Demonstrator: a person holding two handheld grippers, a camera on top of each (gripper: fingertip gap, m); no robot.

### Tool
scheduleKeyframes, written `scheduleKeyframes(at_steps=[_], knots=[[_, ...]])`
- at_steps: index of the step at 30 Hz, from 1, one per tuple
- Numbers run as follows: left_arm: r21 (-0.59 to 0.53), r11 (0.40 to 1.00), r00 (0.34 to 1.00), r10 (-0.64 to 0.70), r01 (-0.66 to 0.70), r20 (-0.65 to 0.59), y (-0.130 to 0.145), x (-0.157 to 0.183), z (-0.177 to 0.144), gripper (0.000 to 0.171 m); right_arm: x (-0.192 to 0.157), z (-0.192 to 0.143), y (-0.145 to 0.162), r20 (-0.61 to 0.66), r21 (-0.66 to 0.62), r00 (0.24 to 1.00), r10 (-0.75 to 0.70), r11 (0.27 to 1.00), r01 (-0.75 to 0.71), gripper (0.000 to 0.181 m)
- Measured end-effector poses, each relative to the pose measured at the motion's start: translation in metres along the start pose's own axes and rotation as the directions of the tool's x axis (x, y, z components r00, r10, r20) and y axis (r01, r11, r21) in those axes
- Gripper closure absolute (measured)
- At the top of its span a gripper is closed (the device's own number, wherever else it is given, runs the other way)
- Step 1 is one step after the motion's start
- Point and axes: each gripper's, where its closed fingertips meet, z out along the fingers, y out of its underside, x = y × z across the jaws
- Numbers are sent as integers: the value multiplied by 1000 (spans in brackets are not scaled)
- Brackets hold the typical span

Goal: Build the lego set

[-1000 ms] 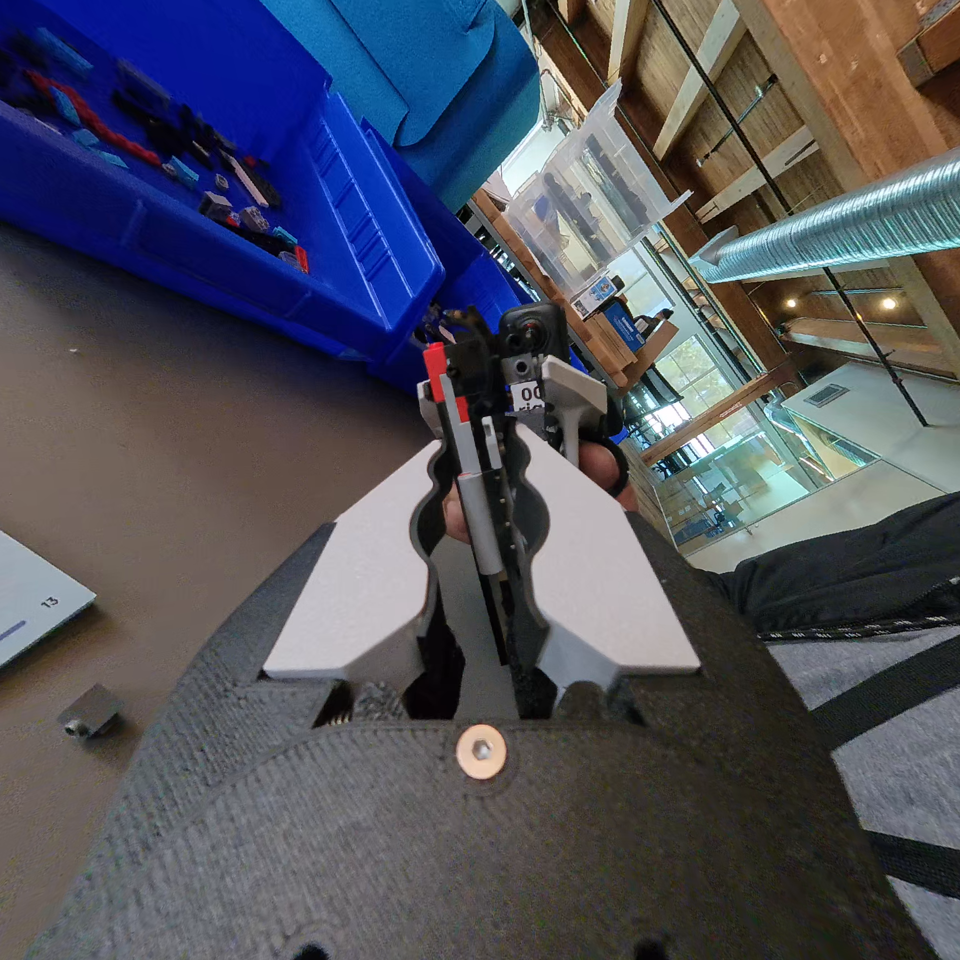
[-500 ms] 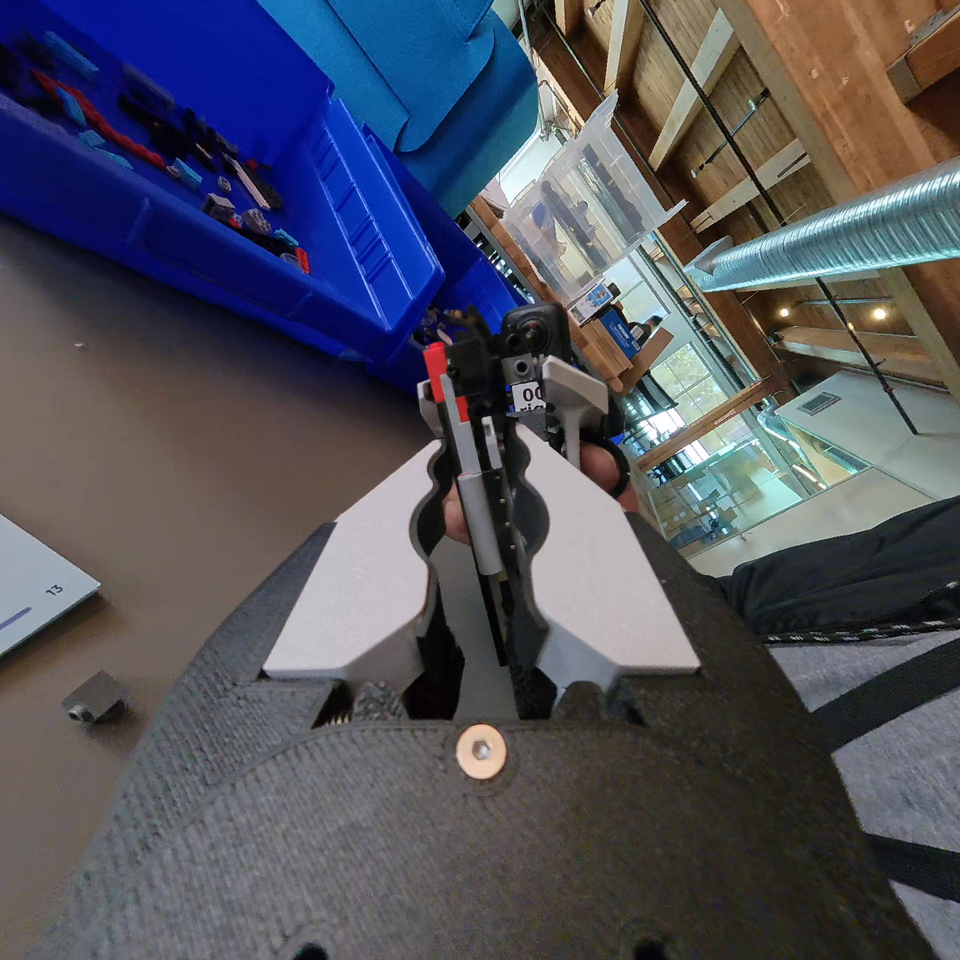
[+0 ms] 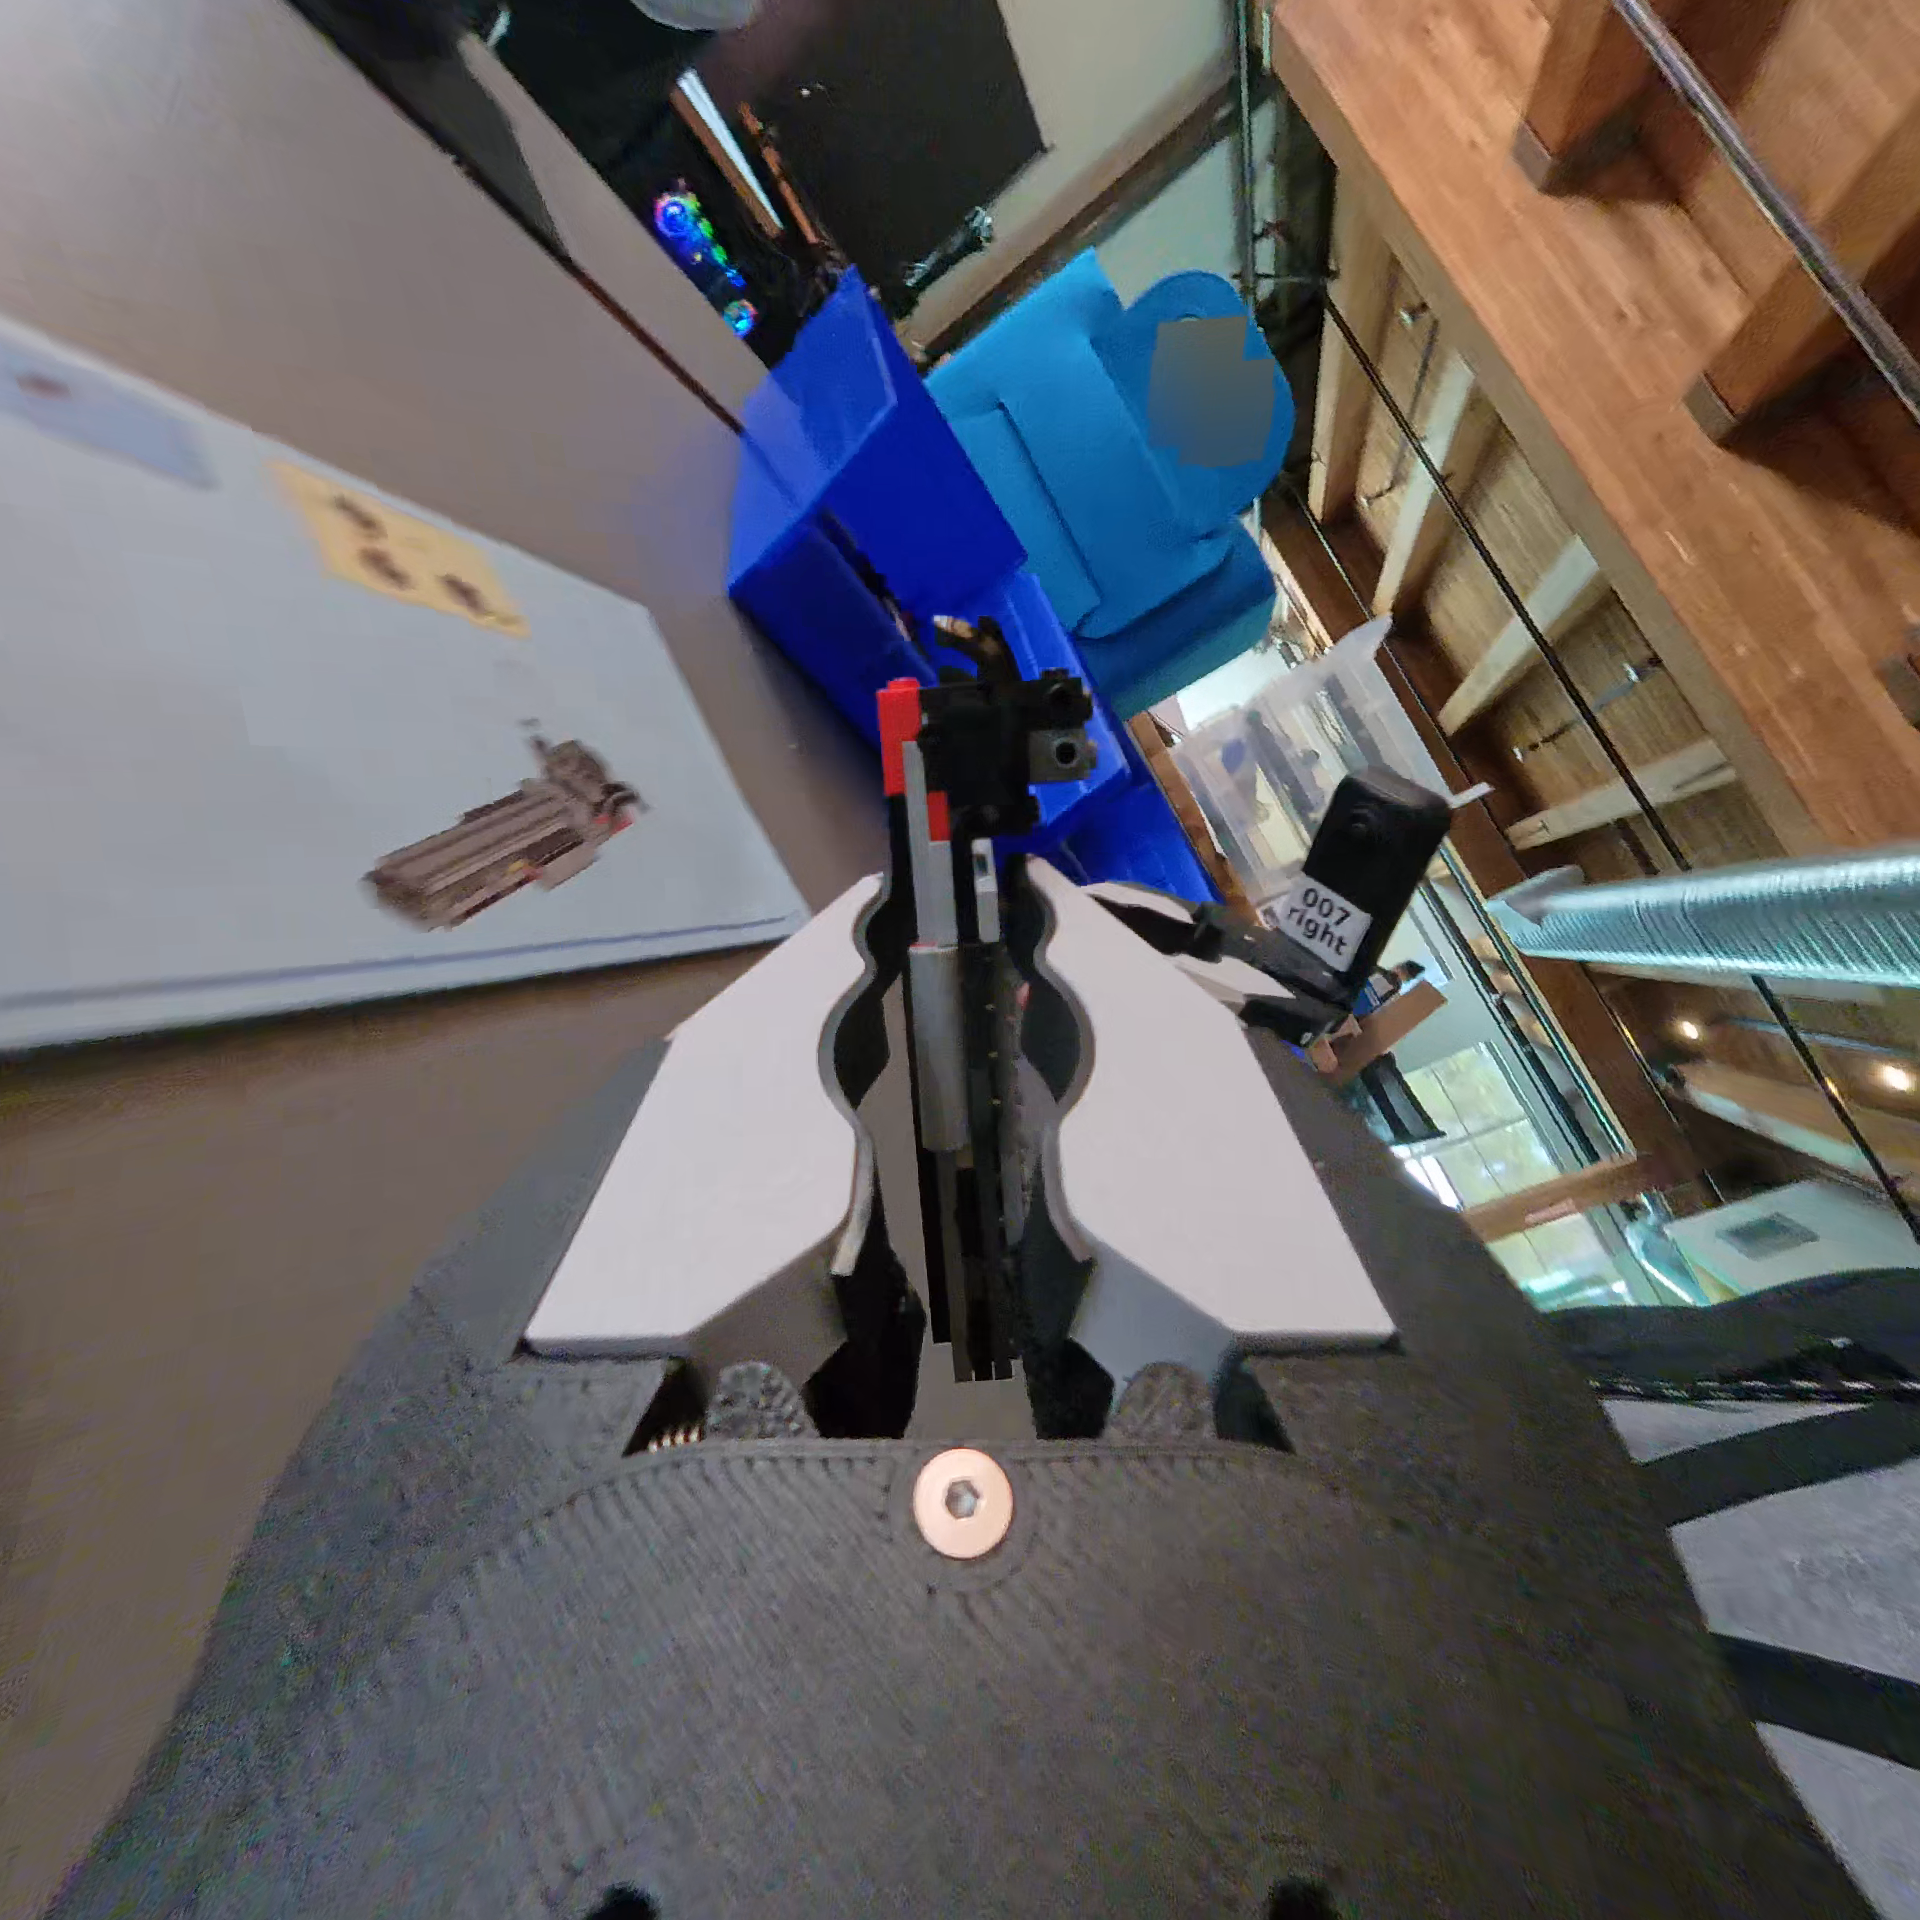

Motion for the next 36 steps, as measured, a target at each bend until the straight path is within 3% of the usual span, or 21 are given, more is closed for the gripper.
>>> scheduleKeyframes(at_steps=[4,8,14,17,21,24,29,36], knots=[[12,999,999,-31,31,-9,4,-6,-13,153,-2,28,17,-15,-165,979,-202,966,197,154],[3,1000,1000,15,-15,-19,-2,-4,-11,153,4,47,36,-29,-317,933,-358,889,331,155],[-22,999,999,27,-28,-45,-9,-2,-7,153,8,61,43,-43,-361,902,-430,848,388,153],[-24,999,998,29,-30,-60,-15,1,-3,153,11,62,45,-68,-394,885,-461,827,401,165],[8,999,996,39,-38,-79,-37,9,8,153,2,66,41,-20,-363,908,-418,849,383,165],[48,998,996,55,-51,-75,-61,10,22,153,-21,72,23,138,-245,939,-316,908,341,166],[97,995,993,8,3,-115,-82,1,30,154,-35,80,7,318,-155,894,-317,913,379,165],[110,994,994,-13,26,-112,-78,-15,6,154,-21,80,6,242,-160,896,-373,895,416,152]])
